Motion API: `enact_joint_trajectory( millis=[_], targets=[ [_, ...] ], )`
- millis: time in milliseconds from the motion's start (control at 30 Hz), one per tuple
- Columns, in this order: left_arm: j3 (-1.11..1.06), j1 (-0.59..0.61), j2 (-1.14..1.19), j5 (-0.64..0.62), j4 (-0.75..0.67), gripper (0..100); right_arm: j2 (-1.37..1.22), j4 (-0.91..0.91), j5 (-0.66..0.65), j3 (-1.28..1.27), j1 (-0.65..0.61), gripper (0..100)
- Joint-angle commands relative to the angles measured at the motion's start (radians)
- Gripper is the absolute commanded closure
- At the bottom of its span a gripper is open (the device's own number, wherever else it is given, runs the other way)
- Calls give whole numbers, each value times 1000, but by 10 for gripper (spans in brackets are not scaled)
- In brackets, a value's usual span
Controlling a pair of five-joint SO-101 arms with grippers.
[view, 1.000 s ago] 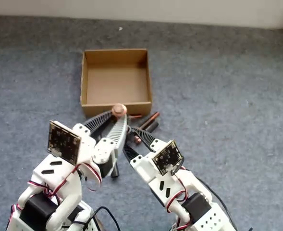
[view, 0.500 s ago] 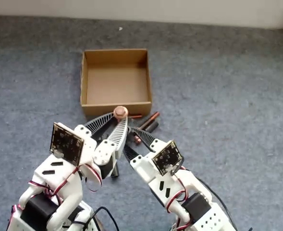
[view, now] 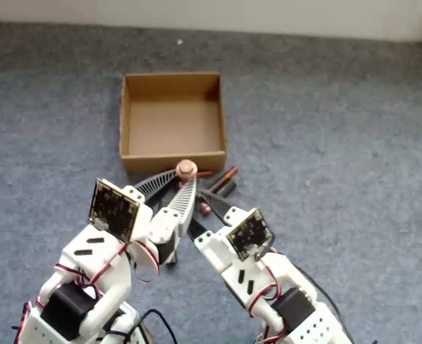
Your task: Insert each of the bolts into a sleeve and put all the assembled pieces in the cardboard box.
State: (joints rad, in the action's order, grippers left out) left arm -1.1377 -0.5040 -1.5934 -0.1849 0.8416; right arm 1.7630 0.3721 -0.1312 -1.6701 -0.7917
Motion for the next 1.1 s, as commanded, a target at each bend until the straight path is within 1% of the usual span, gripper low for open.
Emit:
enact_joint_trajectory(
  millis=[0,67,100,233,400,500,667,767,833,967,1067],
  targets=[
    [-8,18,5,14,5,877,30,-31,-3,-85,-5,995],
    [-12,18,5,14,38,809,30,-31,-3,-87,-5,995],
    [-10,18,5,14,60,791,30,-31,-3,-87,-5,995],
    [-8,18,5,18,81,786,30,-31,-3,-87,-5,995],
    [-7,22,5,141,86,786,30,-31,-3,-88,56,995],
    [-7,53,5,229,118,786,30,-30,-2,-91,105,995],
    [-8,110,5,354,209,790,30,-27,-2,-93,117,995],
    [-8,213,5,394,256,790,25,-25,-2,-93,119,995],
    [-8,321,5,397,262,790,21,-7,-2,-93,120,995],
    [-18,562,5,394,264,790,21,105,-2,-85,120,995],
    [-53,704,5,393,278,790,24,166,3,-81,142,995]
  ],
)
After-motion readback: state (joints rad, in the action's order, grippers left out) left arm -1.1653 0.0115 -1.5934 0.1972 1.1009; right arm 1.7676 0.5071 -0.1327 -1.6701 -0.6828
